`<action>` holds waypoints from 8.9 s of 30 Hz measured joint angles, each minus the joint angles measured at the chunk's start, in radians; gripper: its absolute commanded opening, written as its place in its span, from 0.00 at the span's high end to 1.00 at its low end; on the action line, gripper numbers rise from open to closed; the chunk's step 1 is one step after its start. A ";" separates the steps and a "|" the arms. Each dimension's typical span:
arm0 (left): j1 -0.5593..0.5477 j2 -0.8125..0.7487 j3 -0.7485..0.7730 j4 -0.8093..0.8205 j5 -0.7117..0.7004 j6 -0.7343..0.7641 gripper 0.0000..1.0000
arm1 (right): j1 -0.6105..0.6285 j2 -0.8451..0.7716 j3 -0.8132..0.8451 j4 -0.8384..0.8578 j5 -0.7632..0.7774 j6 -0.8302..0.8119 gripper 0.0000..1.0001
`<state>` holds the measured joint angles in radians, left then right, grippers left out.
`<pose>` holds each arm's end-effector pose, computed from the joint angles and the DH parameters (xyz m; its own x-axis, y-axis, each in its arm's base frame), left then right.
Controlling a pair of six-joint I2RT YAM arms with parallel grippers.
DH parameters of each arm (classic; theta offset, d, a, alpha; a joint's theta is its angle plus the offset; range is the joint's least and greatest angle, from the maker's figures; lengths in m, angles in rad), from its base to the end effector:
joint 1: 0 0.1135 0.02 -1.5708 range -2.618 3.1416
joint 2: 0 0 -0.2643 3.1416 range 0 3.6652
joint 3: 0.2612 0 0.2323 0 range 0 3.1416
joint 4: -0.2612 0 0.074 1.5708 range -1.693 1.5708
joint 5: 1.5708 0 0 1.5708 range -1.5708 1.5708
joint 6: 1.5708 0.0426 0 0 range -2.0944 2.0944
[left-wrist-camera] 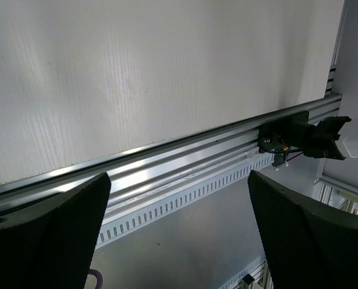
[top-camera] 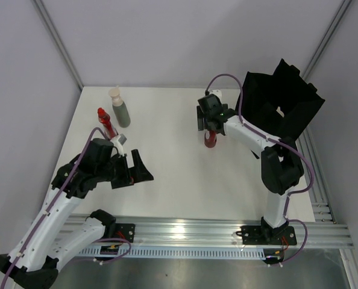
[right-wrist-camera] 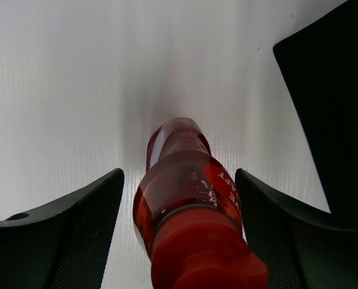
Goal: Place the personal care products into the canvas bag
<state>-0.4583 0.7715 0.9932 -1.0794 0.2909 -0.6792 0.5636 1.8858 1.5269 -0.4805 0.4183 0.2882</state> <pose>0.0945 -0.0602 0.3188 -0.8997 -0.2272 -0.3727 0.0346 0.8141 -0.5797 0.3546 0.2036 0.2581 -0.6767 -0.1204 -0.7263 -0.0693 0.9926 -0.1000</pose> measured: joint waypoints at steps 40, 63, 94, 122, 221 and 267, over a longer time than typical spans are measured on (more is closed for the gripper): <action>0.000 0.011 0.000 0.076 0.027 -0.012 0.01 | -0.131 -0.070 0.763 -0.446 -0.124 -0.236 1.00; 0.000 0.015 0.000 0.096 0.053 -0.012 0.01 | -0.604 -0.124 0.896 -0.447 -0.217 -0.204 1.00; 0.000 0.135 0.021 0.092 0.011 -0.076 0.01 | -0.681 0.050 0.303 0.158 -0.384 -0.334 1.00; 0.011 0.235 0.109 0.111 -0.030 -0.080 0.01 | -0.680 0.150 0.274 0.183 -0.404 -0.293 0.32; -0.219 0.824 0.385 0.312 -0.316 0.100 1.00 | -0.146 -0.726 -0.309 -0.022 -0.380 -0.060 0.29; -0.079 0.144 0.140 0.150 -0.372 -0.079 0.01 | 0.415 -0.511 -0.177 -0.093 0.053 0.274 0.16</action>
<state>-0.5369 0.9154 1.1332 -0.9298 -0.0807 -0.7582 0.9791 1.3746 1.3502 -0.5735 0.4717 0.5621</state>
